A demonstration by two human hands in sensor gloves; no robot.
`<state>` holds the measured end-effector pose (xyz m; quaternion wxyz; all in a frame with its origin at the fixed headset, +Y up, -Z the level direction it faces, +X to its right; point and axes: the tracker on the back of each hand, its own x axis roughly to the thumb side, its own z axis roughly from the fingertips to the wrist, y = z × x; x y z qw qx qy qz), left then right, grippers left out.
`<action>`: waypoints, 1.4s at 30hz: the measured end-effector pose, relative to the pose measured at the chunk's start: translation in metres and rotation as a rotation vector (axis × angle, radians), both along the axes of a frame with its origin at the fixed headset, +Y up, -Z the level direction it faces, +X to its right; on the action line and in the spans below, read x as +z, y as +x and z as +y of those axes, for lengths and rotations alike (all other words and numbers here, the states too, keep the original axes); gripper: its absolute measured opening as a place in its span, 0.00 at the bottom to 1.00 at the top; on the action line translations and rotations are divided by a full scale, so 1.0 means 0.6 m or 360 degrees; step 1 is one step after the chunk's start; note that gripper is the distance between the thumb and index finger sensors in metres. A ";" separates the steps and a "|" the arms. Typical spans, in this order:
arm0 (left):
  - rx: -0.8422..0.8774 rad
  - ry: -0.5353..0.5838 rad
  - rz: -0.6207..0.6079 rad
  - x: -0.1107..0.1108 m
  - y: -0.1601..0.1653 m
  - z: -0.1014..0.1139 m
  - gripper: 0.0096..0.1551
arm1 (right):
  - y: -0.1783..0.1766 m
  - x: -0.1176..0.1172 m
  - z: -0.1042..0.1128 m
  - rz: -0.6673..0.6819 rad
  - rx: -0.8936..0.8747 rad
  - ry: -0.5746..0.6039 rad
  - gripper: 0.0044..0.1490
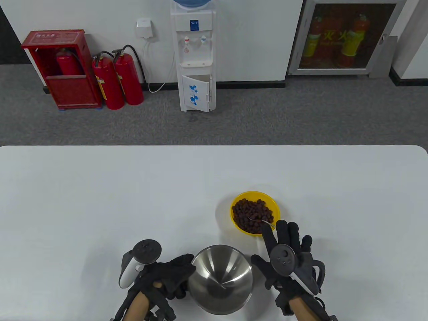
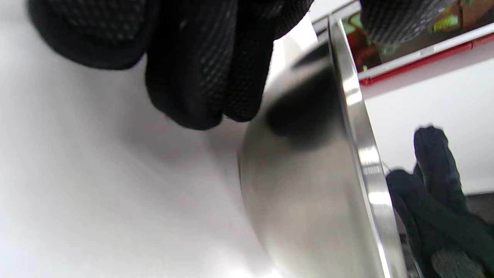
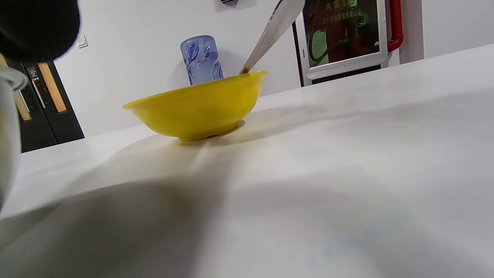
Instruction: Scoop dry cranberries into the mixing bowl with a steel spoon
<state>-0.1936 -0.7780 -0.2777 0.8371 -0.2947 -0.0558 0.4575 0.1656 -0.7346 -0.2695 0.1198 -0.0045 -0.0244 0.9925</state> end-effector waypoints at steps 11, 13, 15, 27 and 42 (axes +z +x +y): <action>-0.1133 0.1027 0.0324 -0.011 -0.021 0.065 0.44 | 0.005 -0.001 -0.001 -0.0036 -0.0012 0.0002 0.56; -0.1342 0.1107 0.0287 -0.007 -0.016 0.063 0.46 | 0.008 -0.001 -0.001 -0.0046 -0.0018 0.0002 0.56; -0.1518 0.1159 0.0242 -0.004 -0.012 0.060 0.49 | 0.010 -0.002 -0.002 -0.0057 -0.0027 0.0003 0.56; -0.1583 0.0868 0.0170 -0.003 -0.022 0.037 0.49 | 0.052 -0.015 0.038 -0.0282 -0.0273 0.0295 0.50; -0.1489 0.0810 0.0153 -0.007 -0.019 0.030 0.48 | 0.099 -0.074 -0.019 -0.0532 -0.0776 -0.0173 0.45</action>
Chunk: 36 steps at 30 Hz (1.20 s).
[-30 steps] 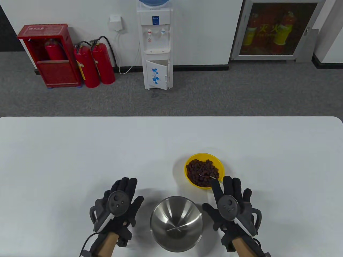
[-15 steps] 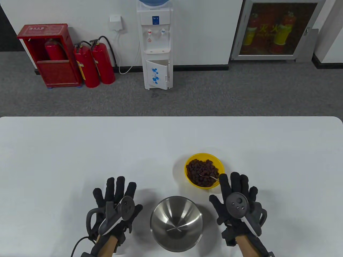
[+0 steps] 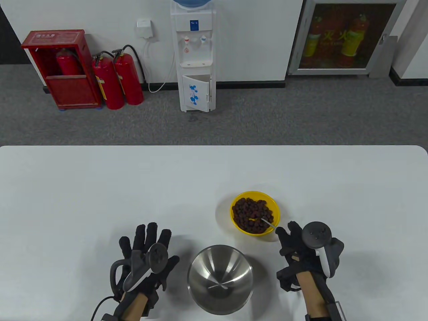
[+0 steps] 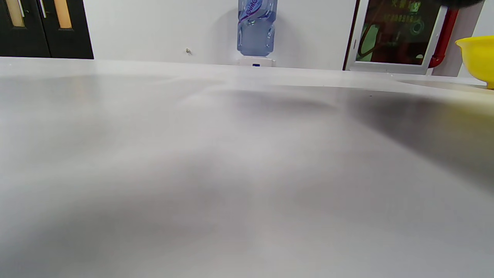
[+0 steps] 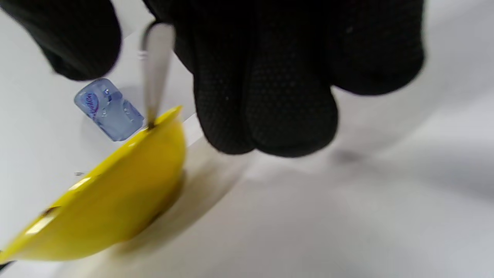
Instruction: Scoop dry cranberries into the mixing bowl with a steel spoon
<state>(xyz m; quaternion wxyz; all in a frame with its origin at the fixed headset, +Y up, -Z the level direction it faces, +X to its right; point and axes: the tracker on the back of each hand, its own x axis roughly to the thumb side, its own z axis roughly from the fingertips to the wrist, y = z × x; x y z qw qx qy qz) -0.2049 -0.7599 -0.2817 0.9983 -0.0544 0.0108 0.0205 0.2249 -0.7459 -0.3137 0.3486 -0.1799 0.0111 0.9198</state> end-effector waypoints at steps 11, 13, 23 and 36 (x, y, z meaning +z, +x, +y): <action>0.0023 0.0011 0.0001 -0.001 -0.002 -0.003 0.48 | -0.054 0.038 0.049 0.0283 0.0800 0.0797 0.28; 0.0018 0.0012 0.0002 0.000 -0.002 -0.002 0.48 | -0.066 0.051 0.058 0.0309 0.1116 0.0997 0.28; 0.0013 0.0018 0.0004 0.001 -0.003 -0.002 0.48 | -0.086 0.073 0.070 0.0276 0.1480 0.1150 0.26; 0.0032 0.0014 0.0003 0.002 -0.003 -0.002 0.48 | -0.092 0.050 0.053 0.0168 0.1045 0.0701 0.26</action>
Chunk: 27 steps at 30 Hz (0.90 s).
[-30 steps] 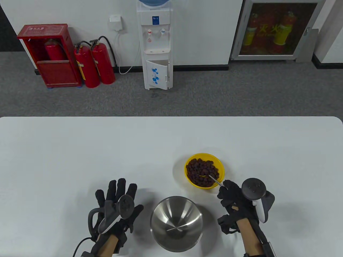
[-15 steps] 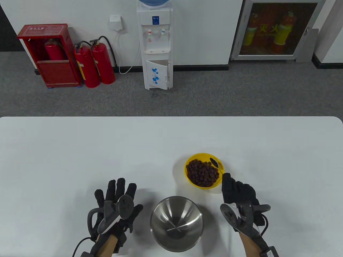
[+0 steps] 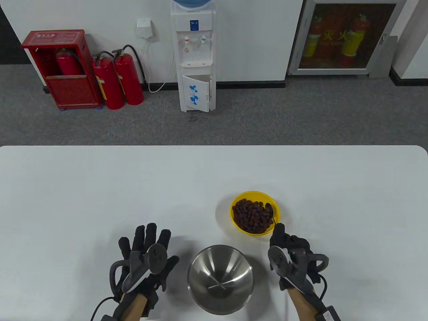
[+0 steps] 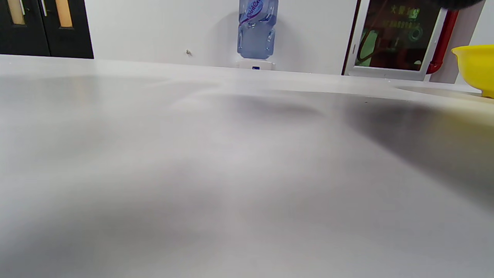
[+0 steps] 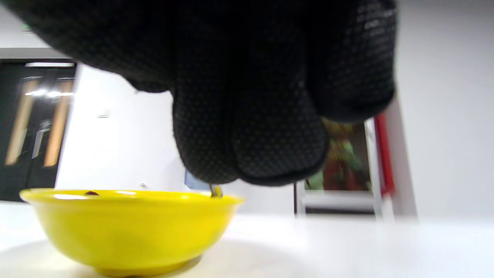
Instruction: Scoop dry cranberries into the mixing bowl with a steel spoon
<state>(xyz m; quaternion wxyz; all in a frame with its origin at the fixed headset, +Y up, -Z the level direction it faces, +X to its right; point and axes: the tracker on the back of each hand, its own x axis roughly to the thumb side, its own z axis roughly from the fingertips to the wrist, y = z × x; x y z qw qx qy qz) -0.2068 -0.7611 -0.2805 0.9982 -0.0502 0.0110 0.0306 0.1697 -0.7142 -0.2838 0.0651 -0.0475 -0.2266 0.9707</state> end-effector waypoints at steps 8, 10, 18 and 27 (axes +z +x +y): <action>0.0001 -0.0021 0.0003 0.000 0.001 -0.003 0.48 | 0.060 -0.023 -0.048 0.0067 -0.1112 -0.0363 0.28; 0.0005 -0.0020 0.0004 0.000 0.001 -0.002 0.48 | 0.067 -0.025 -0.064 0.0031 -0.1327 -0.0433 0.28; 0.0005 -0.0022 0.0006 -0.001 0.000 -0.003 0.48 | 0.075 -0.031 -0.095 0.0102 -0.1508 -0.0535 0.33; -0.0002 -0.0024 0.0003 0.000 0.000 -0.003 0.48 | 0.081 -0.034 -0.106 0.0085 -0.1698 -0.0521 0.30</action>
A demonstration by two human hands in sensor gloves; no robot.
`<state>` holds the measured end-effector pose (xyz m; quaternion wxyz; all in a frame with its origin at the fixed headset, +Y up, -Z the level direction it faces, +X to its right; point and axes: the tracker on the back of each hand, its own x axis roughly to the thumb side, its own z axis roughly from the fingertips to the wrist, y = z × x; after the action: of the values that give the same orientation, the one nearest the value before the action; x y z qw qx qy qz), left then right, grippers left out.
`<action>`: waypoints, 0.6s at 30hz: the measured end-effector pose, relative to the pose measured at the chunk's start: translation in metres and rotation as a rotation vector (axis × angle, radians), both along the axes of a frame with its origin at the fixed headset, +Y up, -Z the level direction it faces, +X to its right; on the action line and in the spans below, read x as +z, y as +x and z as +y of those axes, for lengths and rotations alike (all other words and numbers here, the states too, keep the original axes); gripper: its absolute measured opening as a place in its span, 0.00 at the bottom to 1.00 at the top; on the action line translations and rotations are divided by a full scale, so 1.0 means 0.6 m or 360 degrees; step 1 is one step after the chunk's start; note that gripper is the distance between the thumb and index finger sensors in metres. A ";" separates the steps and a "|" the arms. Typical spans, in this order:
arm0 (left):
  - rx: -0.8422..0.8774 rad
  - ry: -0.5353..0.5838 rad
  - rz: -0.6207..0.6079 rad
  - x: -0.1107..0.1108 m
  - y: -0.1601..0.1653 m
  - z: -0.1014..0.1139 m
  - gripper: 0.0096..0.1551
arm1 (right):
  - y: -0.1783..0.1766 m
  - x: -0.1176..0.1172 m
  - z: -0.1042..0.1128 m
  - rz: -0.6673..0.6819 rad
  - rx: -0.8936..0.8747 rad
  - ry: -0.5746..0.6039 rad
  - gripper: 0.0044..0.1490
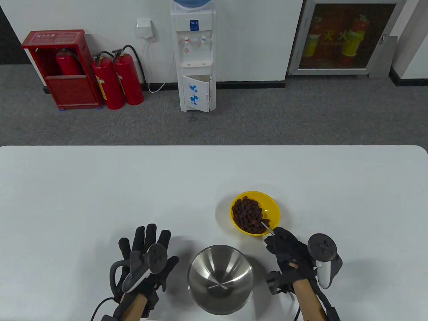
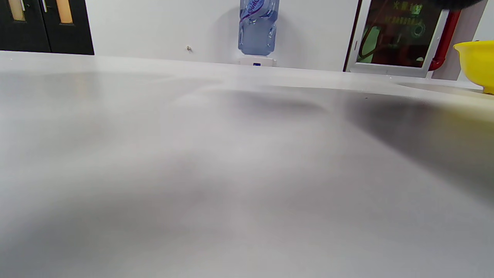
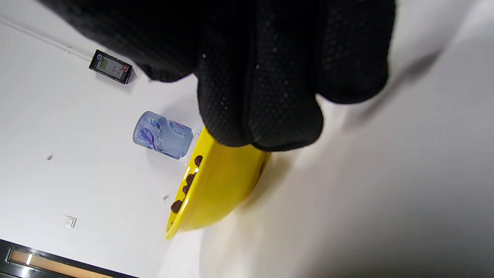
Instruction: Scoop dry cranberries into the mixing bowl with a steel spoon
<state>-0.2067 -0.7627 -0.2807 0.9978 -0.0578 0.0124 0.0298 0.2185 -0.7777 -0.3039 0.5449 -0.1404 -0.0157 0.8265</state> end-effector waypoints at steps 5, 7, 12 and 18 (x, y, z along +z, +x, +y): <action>0.0010 -0.0005 0.0001 0.000 0.000 0.000 0.48 | 0.006 -0.001 -0.008 -0.0014 -0.0132 -0.0037 0.30; 0.0010 -0.0007 0.0002 0.000 0.000 0.000 0.48 | 0.010 -0.002 -0.011 -0.0020 -0.0202 -0.0054 0.29; 0.0007 -0.0004 0.0000 0.000 0.000 0.000 0.48 | 0.016 -0.001 -0.013 -0.0048 -0.0247 -0.0057 0.29; -0.0002 0.0000 -0.0001 0.000 0.001 0.001 0.48 | 0.019 -0.001 -0.014 -0.0067 -0.0236 -0.0043 0.28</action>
<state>-0.2063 -0.7622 -0.2808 0.9978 -0.0579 0.0121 0.0292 0.2296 -0.7859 -0.3043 0.6021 -0.1660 -0.0056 0.7809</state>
